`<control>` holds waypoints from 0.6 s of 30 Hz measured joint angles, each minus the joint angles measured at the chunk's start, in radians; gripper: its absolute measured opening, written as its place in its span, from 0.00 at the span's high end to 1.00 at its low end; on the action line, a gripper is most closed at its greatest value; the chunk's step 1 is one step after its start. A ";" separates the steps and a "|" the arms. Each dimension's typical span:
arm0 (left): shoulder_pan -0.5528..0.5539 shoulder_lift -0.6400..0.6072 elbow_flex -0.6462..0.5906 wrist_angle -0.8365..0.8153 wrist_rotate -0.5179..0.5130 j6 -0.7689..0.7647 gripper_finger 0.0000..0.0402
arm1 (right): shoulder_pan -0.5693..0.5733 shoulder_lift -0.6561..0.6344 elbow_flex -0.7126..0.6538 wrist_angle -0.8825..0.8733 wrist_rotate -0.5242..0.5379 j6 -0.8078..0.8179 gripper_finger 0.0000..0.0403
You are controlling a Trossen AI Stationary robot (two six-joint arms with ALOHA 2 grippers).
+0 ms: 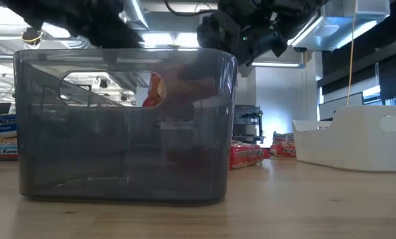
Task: Sort Maruchan noodles
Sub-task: Put the red noodle pack into the gray bin
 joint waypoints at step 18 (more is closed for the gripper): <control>0.023 0.441 0.582 -0.575 0.288 0.034 0.38 | 0.090 0.002 0.080 -0.055 0.013 -0.110 0.74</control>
